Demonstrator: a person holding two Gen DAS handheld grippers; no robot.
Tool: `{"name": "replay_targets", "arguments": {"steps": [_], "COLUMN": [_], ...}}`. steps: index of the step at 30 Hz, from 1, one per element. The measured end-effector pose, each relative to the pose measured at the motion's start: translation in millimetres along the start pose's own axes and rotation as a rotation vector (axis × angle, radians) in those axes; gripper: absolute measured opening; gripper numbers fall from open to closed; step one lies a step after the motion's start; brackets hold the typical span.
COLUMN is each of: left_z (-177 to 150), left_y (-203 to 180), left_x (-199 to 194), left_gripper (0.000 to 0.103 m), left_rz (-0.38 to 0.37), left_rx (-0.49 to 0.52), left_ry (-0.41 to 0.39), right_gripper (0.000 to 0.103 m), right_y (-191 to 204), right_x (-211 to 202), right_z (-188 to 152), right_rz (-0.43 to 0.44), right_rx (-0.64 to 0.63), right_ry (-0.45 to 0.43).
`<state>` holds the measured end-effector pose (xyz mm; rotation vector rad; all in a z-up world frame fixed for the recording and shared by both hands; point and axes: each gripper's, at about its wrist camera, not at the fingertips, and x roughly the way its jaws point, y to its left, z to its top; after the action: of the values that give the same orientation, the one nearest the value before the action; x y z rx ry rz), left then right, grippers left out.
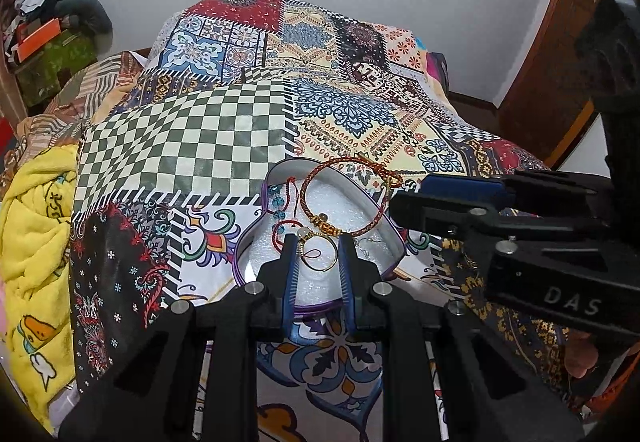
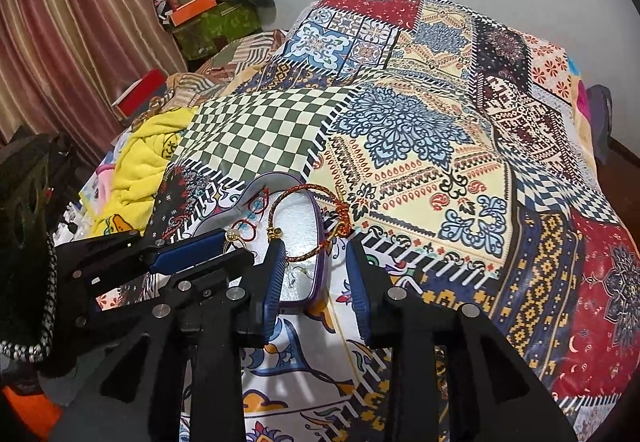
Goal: Organize jewelry
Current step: 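Carry the ring and bracelet into the heart tin and open both grippers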
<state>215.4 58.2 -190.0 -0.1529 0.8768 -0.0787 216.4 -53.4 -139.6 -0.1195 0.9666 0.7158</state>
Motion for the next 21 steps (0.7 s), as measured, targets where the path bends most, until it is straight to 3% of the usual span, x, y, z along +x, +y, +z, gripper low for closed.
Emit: {"name": "replay_targets", "arguments": {"steps": [4,8,21], "left_z": [2,4,8], "left_y": [-1,0,-15], "left_x": [0,-2,-53], "left_gripper": [0.02,0.04,0.041], "left_rz": [0.006,0.019,0.015], "left_rx": [-0.003,-0.015,0.009], "left_ry": [0.012,0.017,-0.06], "right_gripper": [0.028,0.028,0.028], "right_y": [-3,-5,-21], "right_x": [-10,-19,-67], "right_z": [-1,-3,-17], "right_rz": [0.003,-0.008,-0.067], "right_rx": [0.013,0.011,0.046], "right_ry": [-0.014,-0.028,-0.092]}}
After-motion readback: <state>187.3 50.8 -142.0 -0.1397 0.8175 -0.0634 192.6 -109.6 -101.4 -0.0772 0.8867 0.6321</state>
